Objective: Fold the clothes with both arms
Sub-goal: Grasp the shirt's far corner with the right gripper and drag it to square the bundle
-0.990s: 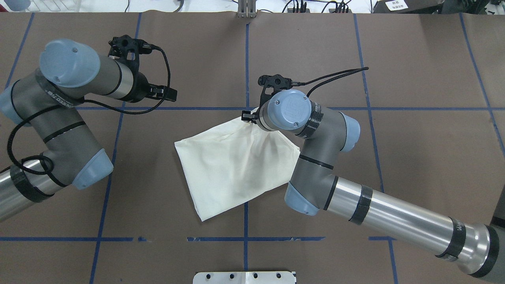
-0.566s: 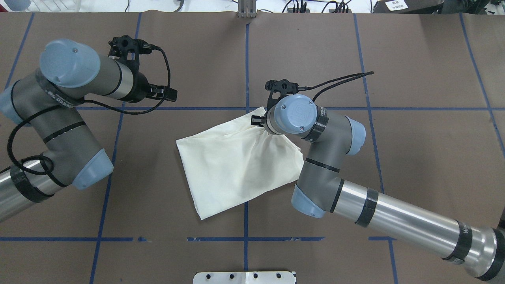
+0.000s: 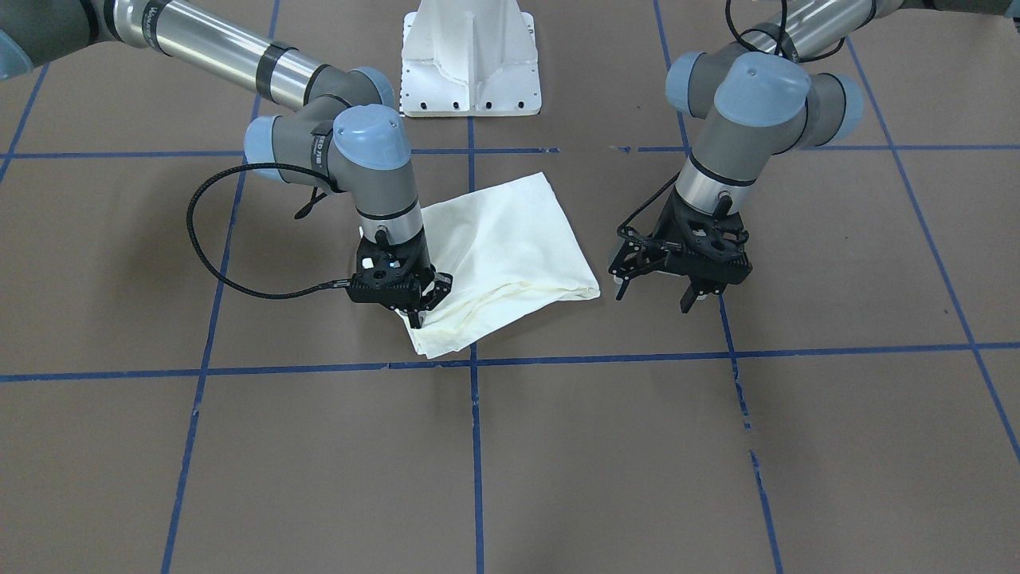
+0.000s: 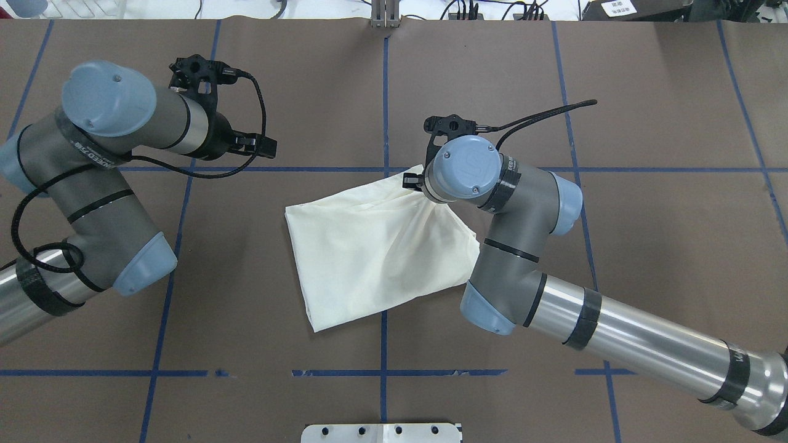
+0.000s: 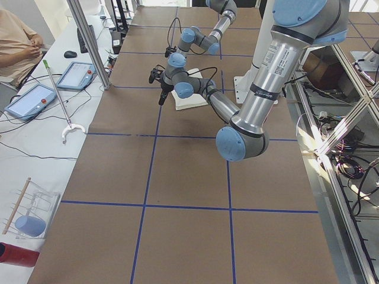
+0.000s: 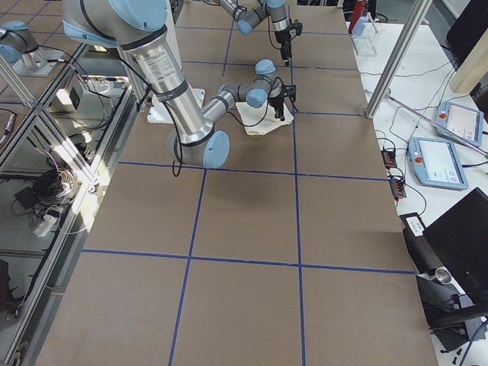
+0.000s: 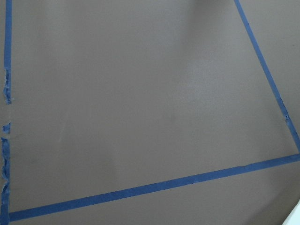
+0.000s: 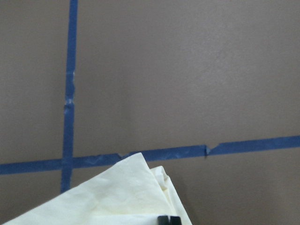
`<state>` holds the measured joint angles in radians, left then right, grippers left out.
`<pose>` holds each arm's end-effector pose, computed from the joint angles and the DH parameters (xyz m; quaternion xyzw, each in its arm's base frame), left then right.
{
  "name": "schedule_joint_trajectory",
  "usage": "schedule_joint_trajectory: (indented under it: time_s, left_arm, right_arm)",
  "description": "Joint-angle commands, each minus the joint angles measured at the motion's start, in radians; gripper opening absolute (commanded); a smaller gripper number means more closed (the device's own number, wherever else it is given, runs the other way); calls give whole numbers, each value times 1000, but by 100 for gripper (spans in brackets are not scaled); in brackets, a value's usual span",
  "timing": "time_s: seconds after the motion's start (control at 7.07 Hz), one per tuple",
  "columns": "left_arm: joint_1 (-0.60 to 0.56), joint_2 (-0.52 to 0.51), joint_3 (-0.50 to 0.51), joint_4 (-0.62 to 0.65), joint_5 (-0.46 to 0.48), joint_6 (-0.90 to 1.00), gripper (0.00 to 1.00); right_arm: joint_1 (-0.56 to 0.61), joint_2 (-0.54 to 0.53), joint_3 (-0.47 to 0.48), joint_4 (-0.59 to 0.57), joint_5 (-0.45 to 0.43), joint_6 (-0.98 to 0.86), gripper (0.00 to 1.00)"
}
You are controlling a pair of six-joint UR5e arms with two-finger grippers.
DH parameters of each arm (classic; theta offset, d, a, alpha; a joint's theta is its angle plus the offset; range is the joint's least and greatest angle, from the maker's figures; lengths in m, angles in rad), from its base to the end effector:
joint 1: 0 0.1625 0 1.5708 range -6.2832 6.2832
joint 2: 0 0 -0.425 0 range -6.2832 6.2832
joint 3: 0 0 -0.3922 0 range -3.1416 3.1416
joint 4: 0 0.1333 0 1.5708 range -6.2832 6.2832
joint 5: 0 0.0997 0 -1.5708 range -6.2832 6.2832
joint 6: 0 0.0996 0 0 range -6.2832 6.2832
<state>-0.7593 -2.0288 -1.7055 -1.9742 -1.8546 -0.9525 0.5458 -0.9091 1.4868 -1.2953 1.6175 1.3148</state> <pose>0.3972 -0.5223 0.2929 0.2047 0.4441 0.0061 0.8723 -0.5573 -0.4890 0.2739 0.1419 -0.3892 0.1219 0.9020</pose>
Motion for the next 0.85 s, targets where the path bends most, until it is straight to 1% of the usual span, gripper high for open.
schedule_joint_trajectory:
  time_s: [0.0,0.14,0.28,0.42,0.57,0.71]
  left_arm:
    - [3,-1,0,0,0,-31,100]
    - [3,-1,0,-2,-2,-29,100]
    - [5,-1,1,-2,0,-29,100]
    - [5,-1,1,-2,0,-31,100]
    - [6,-1,1,-5,0,-31,100]
    - [8,-2,3,-5,0,-35,100]
  right_arm:
    - [8,-130,178,-123,-42,12,0]
    - [6,-151,196,-130,-69,15,0]
    - [-12,-145,185,-130,-71,17,0]
    - [-17,-133,167,-118,-71,12,45]
    - [-17,-102,147,-117,-73,1,99]
    - [9,-79,153,-121,-56,-12,100]
